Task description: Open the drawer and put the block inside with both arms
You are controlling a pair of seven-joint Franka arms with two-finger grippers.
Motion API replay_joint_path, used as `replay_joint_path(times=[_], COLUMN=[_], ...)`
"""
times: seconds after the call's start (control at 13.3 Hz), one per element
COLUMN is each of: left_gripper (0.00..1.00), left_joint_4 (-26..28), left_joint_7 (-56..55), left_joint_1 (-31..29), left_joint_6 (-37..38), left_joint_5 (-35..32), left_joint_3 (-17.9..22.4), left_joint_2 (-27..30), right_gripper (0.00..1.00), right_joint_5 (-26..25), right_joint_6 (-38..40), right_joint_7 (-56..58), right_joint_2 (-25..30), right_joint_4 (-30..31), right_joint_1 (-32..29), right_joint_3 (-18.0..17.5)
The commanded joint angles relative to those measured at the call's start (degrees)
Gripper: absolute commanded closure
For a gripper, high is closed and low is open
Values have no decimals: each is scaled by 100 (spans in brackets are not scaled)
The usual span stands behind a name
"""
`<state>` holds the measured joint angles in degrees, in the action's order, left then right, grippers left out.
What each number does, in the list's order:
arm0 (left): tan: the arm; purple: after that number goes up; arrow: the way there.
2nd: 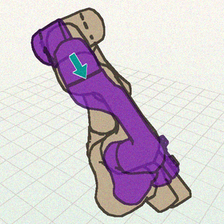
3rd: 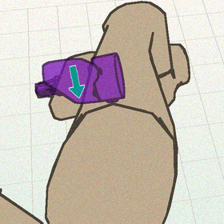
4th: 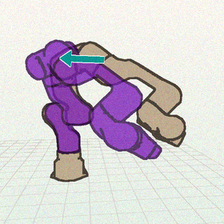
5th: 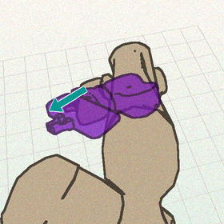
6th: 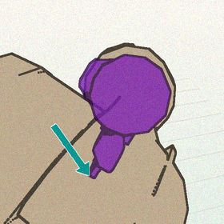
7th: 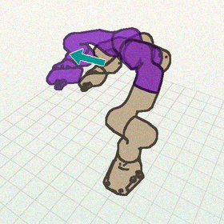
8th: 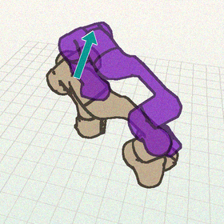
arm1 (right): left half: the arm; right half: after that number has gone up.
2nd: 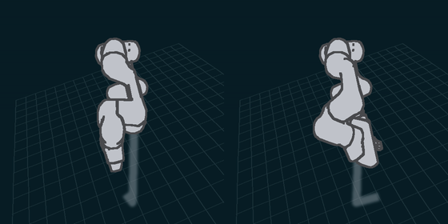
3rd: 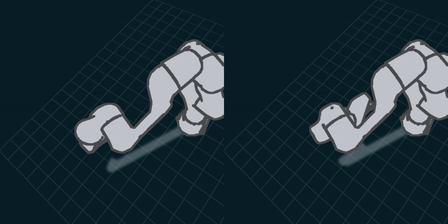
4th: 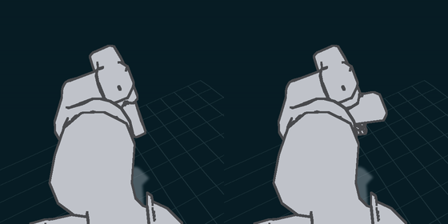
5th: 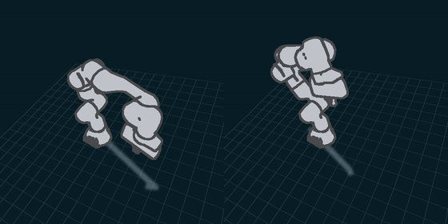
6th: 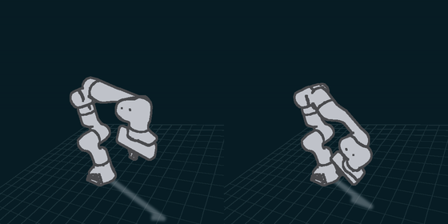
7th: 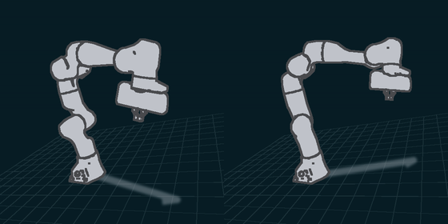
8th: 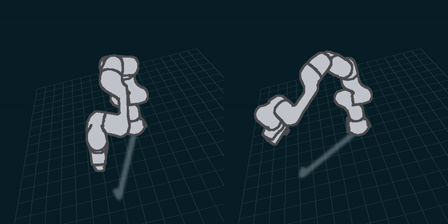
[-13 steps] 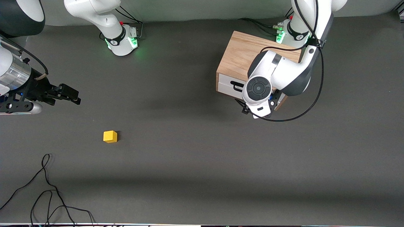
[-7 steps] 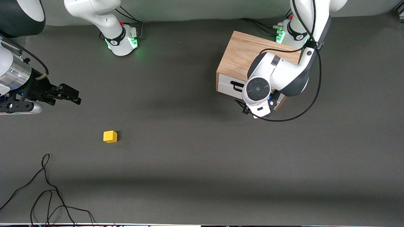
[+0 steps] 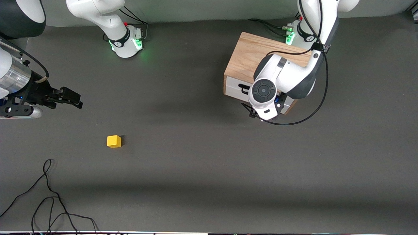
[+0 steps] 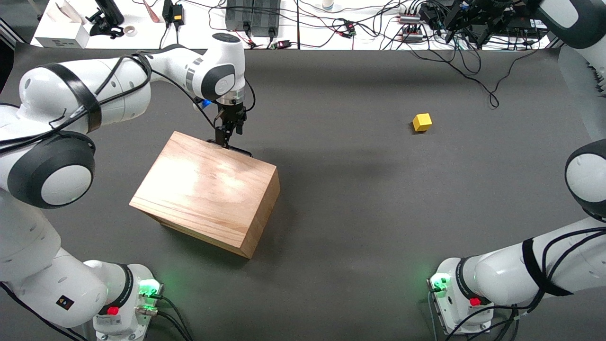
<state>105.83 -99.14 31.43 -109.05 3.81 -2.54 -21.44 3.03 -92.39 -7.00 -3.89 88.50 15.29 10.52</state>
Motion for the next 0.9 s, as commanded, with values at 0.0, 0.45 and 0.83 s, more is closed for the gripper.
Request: replay_joint_path(times=[0.0,0.45,0.83], left_gripper=[0,0,0], left_joint_4=[61,-70,-369], left_joint_7=[-193,-158,-105], left_joint_1=[74,56,12], left_joint_6=[-203,-265,-248], left_joint_5=[-82,-91,-91], left_joint_3=[43,43,78], left_joint_2=[-53,-219,-334], right_gripper=[0,0,0], right_joint_5=[-83,-83,-83], right_joint_6=[11,2,2], right_joint_7=[-126,-126,-126], right_joint_2=[-42,-33,-24], right_joint_4=[-26,-43,-35], right_joint_1=[45,53,53], right_joint_3=[38,38,38])
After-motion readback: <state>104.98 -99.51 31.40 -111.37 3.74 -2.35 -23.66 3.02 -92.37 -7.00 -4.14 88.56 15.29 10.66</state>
